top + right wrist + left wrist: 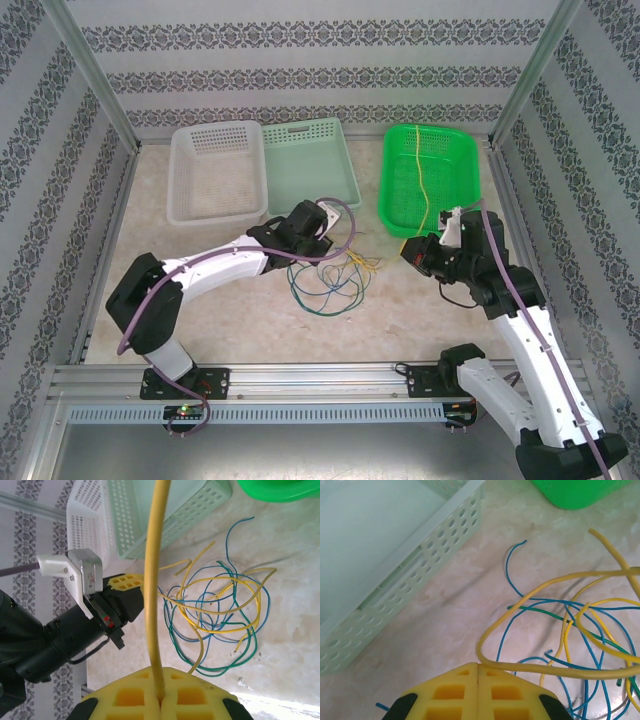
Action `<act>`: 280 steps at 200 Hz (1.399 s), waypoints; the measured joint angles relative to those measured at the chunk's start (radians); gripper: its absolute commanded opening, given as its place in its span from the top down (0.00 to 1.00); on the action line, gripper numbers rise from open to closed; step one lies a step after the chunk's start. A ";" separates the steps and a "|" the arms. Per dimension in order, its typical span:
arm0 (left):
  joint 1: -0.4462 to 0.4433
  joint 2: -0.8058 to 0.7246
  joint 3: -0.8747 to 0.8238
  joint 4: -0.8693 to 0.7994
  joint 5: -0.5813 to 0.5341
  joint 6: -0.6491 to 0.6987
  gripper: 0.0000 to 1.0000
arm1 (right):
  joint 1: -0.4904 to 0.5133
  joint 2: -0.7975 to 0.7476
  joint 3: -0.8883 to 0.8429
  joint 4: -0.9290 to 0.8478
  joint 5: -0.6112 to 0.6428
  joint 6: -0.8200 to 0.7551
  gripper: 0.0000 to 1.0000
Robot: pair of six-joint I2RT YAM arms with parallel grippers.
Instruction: Untangle the cables
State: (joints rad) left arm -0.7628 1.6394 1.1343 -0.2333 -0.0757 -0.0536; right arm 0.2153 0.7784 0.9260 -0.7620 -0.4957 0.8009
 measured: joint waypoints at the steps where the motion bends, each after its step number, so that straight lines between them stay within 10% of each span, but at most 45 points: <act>1: 0.001 -0.003 -0.002 0.000 0.001 0.000 0.90 | 0.000 0.000 0.001 -0.002 0.000 -0.002 1.00; 24: 0.010 -0.055 -0.034 0.001 0.060 0.021 0.44 | -0.004 0.006 0.010 -0.027 -0.012 -0.026 1.00; 63: 0.003 -0.175 -0.105 0.005 0.195 0.114 0.27 | -0.004 0.028 0.010 -0.030 -0.023 -0.035 1.00; 280: -0.063 -0.021 -0.079 0.105 0.161 0.368 0.34 | -0.021 0.047 0.036 -0.045 -0.126 -0.068 1.00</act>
State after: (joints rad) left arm -0.8257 1.6188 1.0554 -0.1280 0.0856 0.3141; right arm 0.1940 0.8253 0.9623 -0.8066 -0.6212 0.7330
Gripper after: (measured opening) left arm 0.671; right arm 0.068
